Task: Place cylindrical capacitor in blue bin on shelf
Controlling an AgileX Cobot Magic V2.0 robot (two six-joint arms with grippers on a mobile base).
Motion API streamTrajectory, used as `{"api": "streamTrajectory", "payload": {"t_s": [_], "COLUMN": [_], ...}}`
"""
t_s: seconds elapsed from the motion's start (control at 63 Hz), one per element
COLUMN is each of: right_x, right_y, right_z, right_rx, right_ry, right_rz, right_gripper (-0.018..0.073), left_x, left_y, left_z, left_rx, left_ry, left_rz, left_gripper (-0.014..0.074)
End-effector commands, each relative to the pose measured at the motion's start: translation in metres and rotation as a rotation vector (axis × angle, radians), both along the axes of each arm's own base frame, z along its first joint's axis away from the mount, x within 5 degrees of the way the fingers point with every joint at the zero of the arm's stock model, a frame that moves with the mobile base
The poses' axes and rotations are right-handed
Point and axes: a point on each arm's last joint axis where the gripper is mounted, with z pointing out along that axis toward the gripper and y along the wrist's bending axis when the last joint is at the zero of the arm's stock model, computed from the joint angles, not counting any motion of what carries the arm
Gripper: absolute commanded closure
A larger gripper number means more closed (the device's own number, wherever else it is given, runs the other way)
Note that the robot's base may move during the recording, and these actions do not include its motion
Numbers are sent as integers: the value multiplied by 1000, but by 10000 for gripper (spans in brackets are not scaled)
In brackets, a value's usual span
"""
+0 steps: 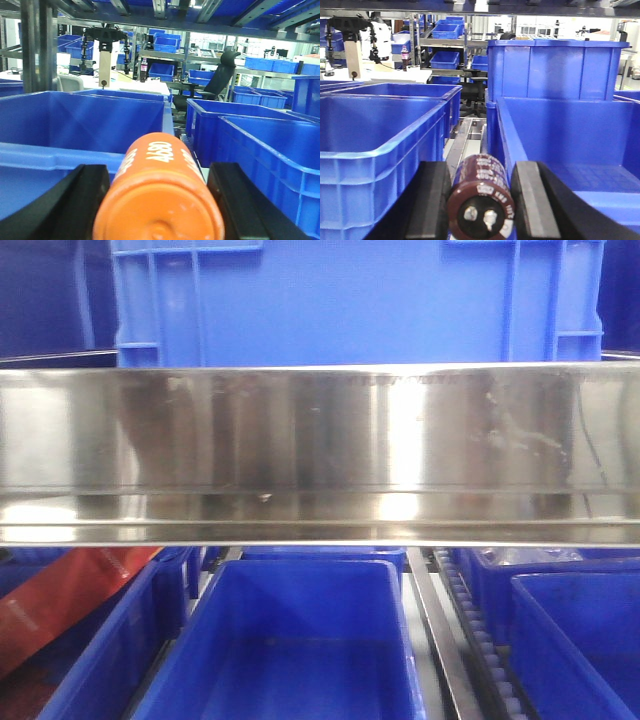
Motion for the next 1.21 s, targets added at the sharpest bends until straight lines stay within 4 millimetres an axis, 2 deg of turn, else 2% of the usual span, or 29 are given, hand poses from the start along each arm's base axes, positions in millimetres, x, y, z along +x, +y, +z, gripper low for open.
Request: {"api": "streamTrajectory", "payload": {"t_s": [0.0,0.667,0.857,1.111,1.19], "right_x": [-1,-1,-1,0,1], "right_y": [0,0,0,0,1], "right_z": [3,6,10,10,13], "right_rx": [-12,-11,-8,-7,-5], "right_ry": [-33,-64,-113,-107,-128], "right_rz": [-6,-3,0,0,6], "right_gripper": [724,724,724,724,724], "left_x": [-2,-2,-3,-4,0], "left_y": [0,0,0,0,-1], "left_z": [3,3,12,13,13], "left_rx": [0,0,9,9,-54], "left_ry": [-31,-31,-132,-141,-130], "left_rz": [4,4,3,3,-17], "left_gripper": [708,708,708,708,708]}}
